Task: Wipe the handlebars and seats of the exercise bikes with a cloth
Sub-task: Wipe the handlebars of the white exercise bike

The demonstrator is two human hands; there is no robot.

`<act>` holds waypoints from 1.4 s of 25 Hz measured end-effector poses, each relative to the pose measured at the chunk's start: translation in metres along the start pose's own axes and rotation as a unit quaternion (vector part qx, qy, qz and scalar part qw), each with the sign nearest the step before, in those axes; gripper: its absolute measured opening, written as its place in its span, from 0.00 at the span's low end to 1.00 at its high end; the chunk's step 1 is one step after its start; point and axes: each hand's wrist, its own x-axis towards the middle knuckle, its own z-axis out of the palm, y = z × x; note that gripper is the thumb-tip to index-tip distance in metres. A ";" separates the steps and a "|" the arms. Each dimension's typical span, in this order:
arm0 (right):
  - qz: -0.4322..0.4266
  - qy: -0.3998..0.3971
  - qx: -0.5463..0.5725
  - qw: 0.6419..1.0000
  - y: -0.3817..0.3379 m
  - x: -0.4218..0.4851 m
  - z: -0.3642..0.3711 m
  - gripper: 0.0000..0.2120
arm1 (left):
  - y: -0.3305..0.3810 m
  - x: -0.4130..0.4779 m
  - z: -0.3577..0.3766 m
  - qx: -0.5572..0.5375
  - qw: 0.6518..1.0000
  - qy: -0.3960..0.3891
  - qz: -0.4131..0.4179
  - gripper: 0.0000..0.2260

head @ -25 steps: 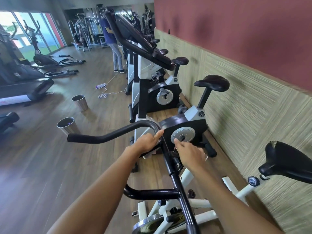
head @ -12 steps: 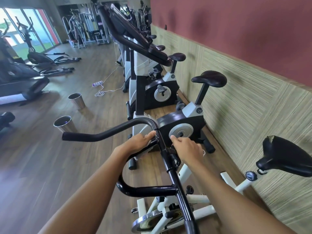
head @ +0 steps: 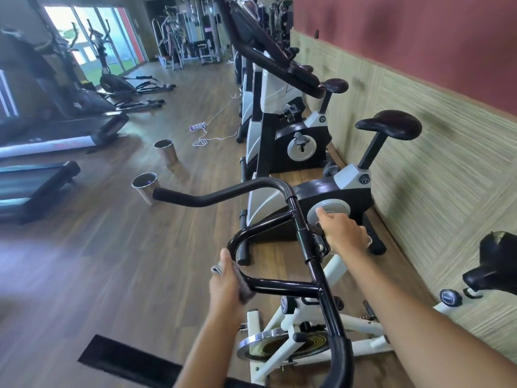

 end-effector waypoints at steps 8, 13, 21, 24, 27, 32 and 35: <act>-0.025 -0.018 -0.033 0.999 0.001 -0.004 -0.001 0.31 | -0.048 -0.079 0.054 -0.251 0.964 0.017 -0.088 0.16; -0.057 -0.023 -0.053 0.997 0.000 -0.008 -0.004 0.25 | -0.025 -0.042 0.022 -0.412 0.910 0.034 -0.035 0.09; -0.032 -0.028 -0.050 0.998 0.001 -0.005 -0.003 0.32 | -0.041 -0.060 0.034 -0.376 0.923 0.037 -0.071 0.06; -0.033 -0.024 -0.054 0.998 0.001 -0.007 -0.004 0.32 | -0.022 -0.045 0.019 -0.253 0.953 0.128 0.105 0.15; -0.048 -0.023 -0.071 0.996 0.000 -0.011 -0.007 0.23 | -0.006 -0.059 0.034 -0.103 0.963 0.029 0.249 0.17; -0.048 -0.031 -0.060 0.997 -0.002 -0.013 -0.009 0.19 | 0.001 -0.034 0.078 0.162 0.931 -0.089 0.315 0.09; -0.063 -0.020 -0.050 0.997 0.000 -0.010 -0.006 0.22 | -0.015 -0.022 0.093 0.263 0.915 -0.081 0.295 0.10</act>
